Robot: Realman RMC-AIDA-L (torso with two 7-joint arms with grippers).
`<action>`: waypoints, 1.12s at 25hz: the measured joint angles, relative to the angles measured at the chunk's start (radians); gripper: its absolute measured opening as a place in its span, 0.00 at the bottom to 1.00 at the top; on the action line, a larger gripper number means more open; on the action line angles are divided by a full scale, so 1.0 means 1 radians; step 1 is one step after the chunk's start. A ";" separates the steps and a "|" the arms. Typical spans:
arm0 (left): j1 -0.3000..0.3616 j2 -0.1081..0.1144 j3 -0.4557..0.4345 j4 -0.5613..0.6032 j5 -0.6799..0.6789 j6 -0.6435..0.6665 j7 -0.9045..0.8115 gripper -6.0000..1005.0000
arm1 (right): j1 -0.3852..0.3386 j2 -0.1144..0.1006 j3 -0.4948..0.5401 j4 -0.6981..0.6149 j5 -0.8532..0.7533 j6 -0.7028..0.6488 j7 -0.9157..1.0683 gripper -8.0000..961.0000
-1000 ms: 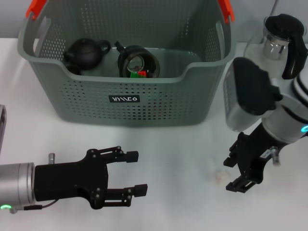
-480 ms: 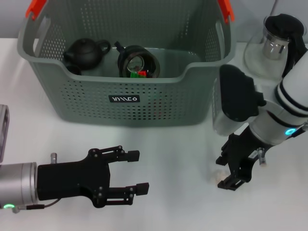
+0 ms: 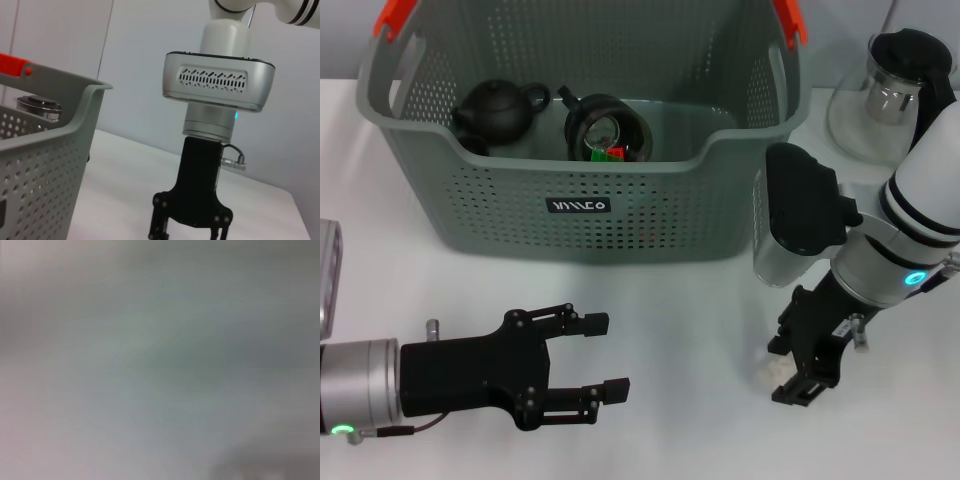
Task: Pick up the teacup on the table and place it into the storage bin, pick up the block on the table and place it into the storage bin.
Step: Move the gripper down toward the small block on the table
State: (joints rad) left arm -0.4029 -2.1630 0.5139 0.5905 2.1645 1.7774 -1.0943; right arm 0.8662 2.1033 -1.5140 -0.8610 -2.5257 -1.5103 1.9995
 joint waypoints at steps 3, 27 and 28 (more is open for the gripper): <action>0.001 0.000 0.000 0.000 0.000 -0.003 0.000 0.79 | 0.003 -0.002 0.001 0.000 -0.001 -0.031 0.016 0.59; -0.002 0.000 0.000 -0.002 0.000 -0.018 -0.004 0.79 | -0.006 -0.001 -0.045 -0.023 -0.007 -0.001 0.015 0.55; -0.002 0.000 0.000 -0.002 0.000 -0.018 -0.004 0.79 | -0.006 0.000 -0.051 -0.022 -0.006 0.004 0.014 0.55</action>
State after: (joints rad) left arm -0.4052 -2.1630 0.5139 0.5890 2.1645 1.7594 -1.0982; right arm 0.8602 2.1031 -1.5647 -0.8826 -2.5314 -1.5064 2.0131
